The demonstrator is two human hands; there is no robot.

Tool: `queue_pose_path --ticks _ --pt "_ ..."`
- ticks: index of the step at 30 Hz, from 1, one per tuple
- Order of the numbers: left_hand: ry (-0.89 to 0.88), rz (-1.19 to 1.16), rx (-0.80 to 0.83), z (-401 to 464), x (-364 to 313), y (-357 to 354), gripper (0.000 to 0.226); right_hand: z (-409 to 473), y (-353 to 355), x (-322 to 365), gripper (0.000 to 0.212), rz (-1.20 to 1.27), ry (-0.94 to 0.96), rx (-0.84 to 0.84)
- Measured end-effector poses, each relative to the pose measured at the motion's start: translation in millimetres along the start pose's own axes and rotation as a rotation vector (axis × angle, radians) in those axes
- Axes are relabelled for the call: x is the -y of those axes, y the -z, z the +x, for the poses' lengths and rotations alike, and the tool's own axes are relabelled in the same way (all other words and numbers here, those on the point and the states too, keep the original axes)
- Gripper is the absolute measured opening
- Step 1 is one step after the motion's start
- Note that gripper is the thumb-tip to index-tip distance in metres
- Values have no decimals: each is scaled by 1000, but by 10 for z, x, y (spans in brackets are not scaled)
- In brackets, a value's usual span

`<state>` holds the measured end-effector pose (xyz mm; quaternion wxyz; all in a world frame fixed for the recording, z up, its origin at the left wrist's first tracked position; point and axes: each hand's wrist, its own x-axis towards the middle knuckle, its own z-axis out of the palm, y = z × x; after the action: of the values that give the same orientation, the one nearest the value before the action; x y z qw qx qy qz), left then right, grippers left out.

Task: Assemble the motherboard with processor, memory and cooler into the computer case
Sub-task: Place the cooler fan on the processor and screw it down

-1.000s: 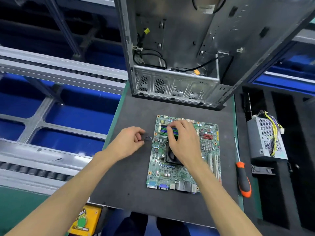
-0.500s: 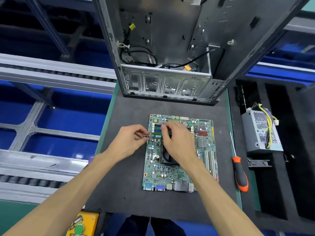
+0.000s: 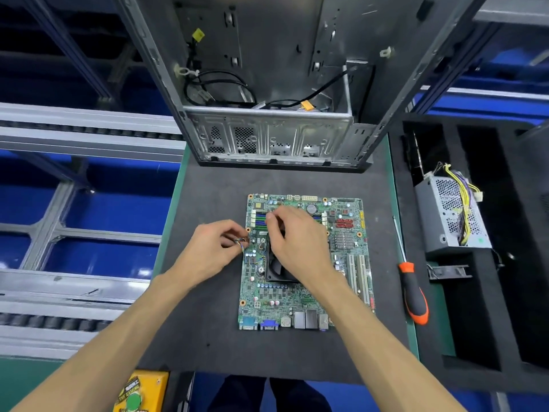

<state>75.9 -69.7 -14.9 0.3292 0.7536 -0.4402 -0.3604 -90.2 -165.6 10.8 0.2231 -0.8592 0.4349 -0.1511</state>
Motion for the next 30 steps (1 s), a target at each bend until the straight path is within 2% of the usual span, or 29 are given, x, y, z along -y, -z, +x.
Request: queue_pose_path --ticks 5,8,14,20,30 --pt "-93 219 10 20 -18 -23 19 -9 3 -3 29 2 -6 -7" --pt "-111 258 -3 21 -34 -25 20 -16 -5 -6 30 12 -6 -16" --pt "-123 402 73 128 -136 30 20 -18 -18 -17 31 10 -6 -12" --pt "-84 310 122 119 -101 104 8 -26 -4 -10 29 14 -2 -18" --pt "-177 457 166 213 -136 142 6 -9 -21 -3 31 -22 11 -10"
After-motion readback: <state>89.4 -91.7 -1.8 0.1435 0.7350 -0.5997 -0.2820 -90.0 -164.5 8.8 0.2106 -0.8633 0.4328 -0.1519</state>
